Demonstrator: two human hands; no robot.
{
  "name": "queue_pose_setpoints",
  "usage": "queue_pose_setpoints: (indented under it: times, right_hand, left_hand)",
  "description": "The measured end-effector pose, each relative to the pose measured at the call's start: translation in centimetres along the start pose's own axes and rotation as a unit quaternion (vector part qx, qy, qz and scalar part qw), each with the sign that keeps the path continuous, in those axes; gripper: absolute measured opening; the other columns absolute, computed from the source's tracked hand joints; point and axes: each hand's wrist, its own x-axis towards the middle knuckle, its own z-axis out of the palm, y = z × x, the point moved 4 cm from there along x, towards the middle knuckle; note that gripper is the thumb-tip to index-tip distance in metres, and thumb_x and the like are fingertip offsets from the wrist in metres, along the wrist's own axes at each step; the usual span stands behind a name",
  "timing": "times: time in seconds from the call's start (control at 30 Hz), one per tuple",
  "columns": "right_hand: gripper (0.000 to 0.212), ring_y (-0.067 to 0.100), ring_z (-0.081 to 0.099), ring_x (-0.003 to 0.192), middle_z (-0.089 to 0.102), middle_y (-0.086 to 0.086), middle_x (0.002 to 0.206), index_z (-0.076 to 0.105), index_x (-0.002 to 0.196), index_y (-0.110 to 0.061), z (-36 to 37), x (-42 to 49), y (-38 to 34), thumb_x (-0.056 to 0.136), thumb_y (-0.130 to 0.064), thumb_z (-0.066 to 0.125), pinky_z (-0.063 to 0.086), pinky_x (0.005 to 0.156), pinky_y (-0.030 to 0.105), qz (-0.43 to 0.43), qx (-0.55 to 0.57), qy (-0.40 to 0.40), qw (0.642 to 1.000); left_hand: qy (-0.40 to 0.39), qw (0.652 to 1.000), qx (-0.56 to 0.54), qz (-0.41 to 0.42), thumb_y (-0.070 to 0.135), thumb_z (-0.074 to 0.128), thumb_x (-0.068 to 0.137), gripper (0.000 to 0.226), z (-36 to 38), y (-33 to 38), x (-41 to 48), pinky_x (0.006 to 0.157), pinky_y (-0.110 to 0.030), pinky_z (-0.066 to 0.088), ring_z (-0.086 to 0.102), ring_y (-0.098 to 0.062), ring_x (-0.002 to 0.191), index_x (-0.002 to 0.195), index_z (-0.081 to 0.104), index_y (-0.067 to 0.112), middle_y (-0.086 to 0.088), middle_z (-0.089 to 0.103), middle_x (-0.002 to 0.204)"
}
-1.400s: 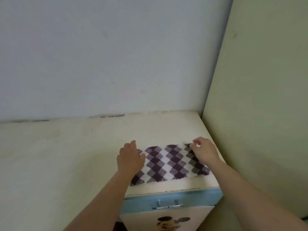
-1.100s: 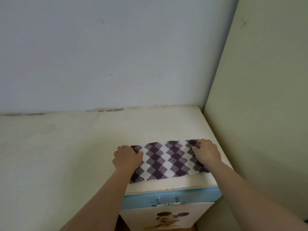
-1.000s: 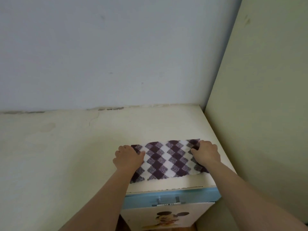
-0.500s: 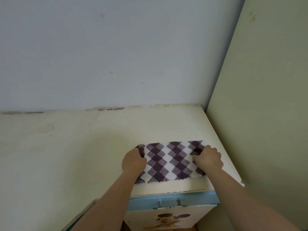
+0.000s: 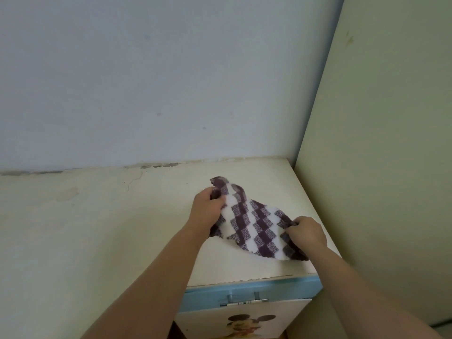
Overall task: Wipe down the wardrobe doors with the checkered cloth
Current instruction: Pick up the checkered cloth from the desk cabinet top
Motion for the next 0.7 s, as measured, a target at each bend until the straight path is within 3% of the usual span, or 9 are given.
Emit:
queue_pose_setpoints:
  times: [0.1, 0.17, 0.23, 0.3, 0.4, 0.47, 0.6, 0.7]
  right_hand:
    - [0.015, 0.023, 0.056, 0.083, 0.062, 0.006, 0.092, 0.063, 0.091, -0.013, -1.0, -0.6, 0.3, 0.079, -0.013, 0.056, 0.041, 0.062, 0.025, 0.004, 0.017, -0.018, 1.000]
    - [0.032, 0.024, 0.056, 0.098, 0.058, 0.008, 0.114, 0.060, 0.110, -0.015, -1.5, -1.0, 0.4, 0.078, -0.012, 0.061, 0.044, 0.073, 0.027, -0.020, 0.060, -0.014, 0.998]
    - [0.054, 0.022, 0.047, 0.117, 0.046, 0.006, 0.131, 0.050, 0.127, -0.018, -2.6, -1.7, -0.3, 0.077, -0.005, 0.064, 0.043, 0.085, 0.031, -0.068, 0.158, -0.008, 0.985]
    - [0.067, 0.016, 0.037, 0.127, 0.040, -0.001, 0.137, 0.043, 0.134, -0.024, -4.2, -3.1, -1.8, 0.077, 0.005, 0.063, 0.040, 0.090, 0.032, -0.119, 0.281, -0.041, 0.951]
    - [0.079, 0.008, 0.029, 0.132, 0.038, -0.010, 0.139, 0.040, 0.134, -0.034, -6.5, -5.1, -4.2, 0.072, 0.010, 0.061, 0.033, 0.095, 0.032, -0.186, 0.385, -0.138, 0.894]
    - [0.075, 0.004, 0.033, 0.132, 0.047, -0.013, 0.137, 0.049, 0.128, -0.030, -7.8, -6.3, -5.4, 0.062, 0.002, 0.064, 0.032, 0.103, 0.034, -0.233, 0.388, -0.184, 0.873]
    - [0.049, 0.018, 0.062, 0.104, 0.070, 0.003, 0.107, 0.064, 0.107, -0.011, -9.7, -8.5, -5.9, 0.059, -0.001, 0.069, 0.048, 0.091, 0.033, -0.260, 0.379, -0.225, 0.859]
    - [0.046, 0.026, 0.064, 0.101, 0.070, 0.010, 0.107, 0.065, 0.105, -0.007, -10.7, -9.2, -4.4, 0.060, -0.004, 0.072, 0.049, 0.090, 0.036, -0.234, 0.380, -0.239, 0.863]
  left_hand:
    - [-0.035, 0.998, -0.030, 0.038, 0.004, 0.050, 0.091, 0.013, 0.7, 3.1, -1.5, 0.080, -0.046, 0.050, 0.059, -0.026, 0.078, 0.086, 0.060, 0.010, -0.015, 0.063, 0.088]
    - [-0.071, 0.995, -0.023, 0.067, 0.005, 0.050, 0.091, 0.015, 1.5, 5.2, -2.8, 0.074, -0.039, 0.052, 0.061, -0.026, 0.077, 0.088, 0.064, 0.010, -0.014, 0.065, 0.088]
    - [-0.115, 0.989, -0.001, 0.092, 0.006, 0.051, 0.090, 0.013, 2.5, 7.0, -4.0, 0.067, -0.033, 0.045, 0.056, -0.022, 0.072, 0.094, 0.063, 0.003, -0.013, 0.061, 0.082]
    - [-0.152, 0.982, 0.010, 0.110, 0.005, 0.052, 0.089, 0.012, 3.3, 8.6, -5.1, 0.069, -0.033, 0.041, 0.053, -0.021, 0.074, 0.095, 0.061, 0.000, -0.014, 0.058, 0.083]
    - [-0.177, 0.975, 0.014, 0.136, 0.003, 0.053, 0.088, 0.014, 4.0, 11.0, -6.7, 0.076, -0.036, 0.046, 0.057, -0.022, 0.078, 0.087, 0.066, 0.009, -0.011, 0.063, 0.086]
    - [-0.185, 0.971, 0.006, 0.151, 0.000, 0.053, 0.088, 0.021, 4.1, 12.6, -7.8, 0.078, -0.035, 0.048, 0.060, -0.021, 0.079, 0.083, 0.066, 0.016, -0.008, 0.066, 0.085]
    - [-0.200, 0.963, -0.015, 0.181, -0.003, 0.053, 0.087, 0.025, 4.1, 15.1, -9.5, 0.074, -0.033, 0.049, 0.061, -0.020, 0.072, 0.077, 0.066, 0.015, -0.003, 0.068, 0.074]
    - [-0.212, 0.958, -0.055, 0.185, -0.004, 0.052, 0.088, 0.026, 4.0, 16.6, -10.8, 0.065, -0.026, 0.054, 0.065, -0.014, 0.062, 0.078, 0.066, 0.015, 0.003, 0.070, 0.066]
